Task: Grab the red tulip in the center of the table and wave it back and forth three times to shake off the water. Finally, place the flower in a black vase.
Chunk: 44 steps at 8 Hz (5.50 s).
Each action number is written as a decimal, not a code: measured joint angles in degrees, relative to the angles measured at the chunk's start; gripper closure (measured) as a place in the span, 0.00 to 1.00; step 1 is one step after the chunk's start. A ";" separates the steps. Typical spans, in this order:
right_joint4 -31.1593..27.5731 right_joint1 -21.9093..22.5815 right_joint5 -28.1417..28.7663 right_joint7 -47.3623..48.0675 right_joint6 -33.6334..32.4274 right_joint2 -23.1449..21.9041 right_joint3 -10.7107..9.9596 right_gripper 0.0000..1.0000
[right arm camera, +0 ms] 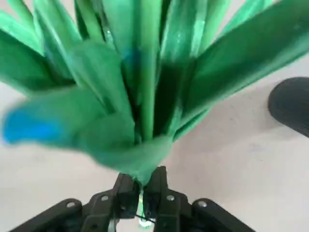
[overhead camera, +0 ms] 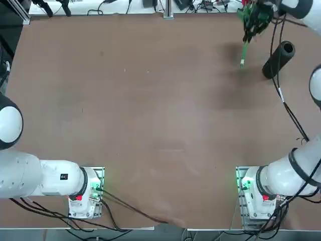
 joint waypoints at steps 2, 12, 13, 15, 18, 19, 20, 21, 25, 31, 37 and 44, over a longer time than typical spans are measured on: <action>-0.51 0.18 -1.03 2.00 0.85 -6.84 -0.25 0.92; -4.62 -7.62 -9.48 2.36 21.29 -11.47 -0.36 0.92; -4.62 -5.29 -9.48 3.24 21.22 -11.44 0.95 0.92; -4.55 3.67 -9.45 8.06 21.25 -10.41 2.68 0.92; -2.27 14.29 -10.35 18.80 21.42 -7.10 3.05 0.92; -1.93 14.19 -10.47 19.23 20.50 -6.86 2.54 0.92; -1.57 13.09 -10.77 19.00 18.69 -6.92 0.99 0.92; -1.08 10.35 -11.11 16.26 17.09 -7.29 -1.11 0.92; -0.34 -6.40 -11.01 -3.61 16.09 -8.32 -4.53 0.92; 0.32 3.75 -7.74 10.39 14.25 -8.25 7.70 0.92; 2.29 -4.82 -10.40 6.03 11.99 -6.68 3.86 0.92; 3.96 -6.15 -8.29 6.29 9.41 -7.01 11.90 0.92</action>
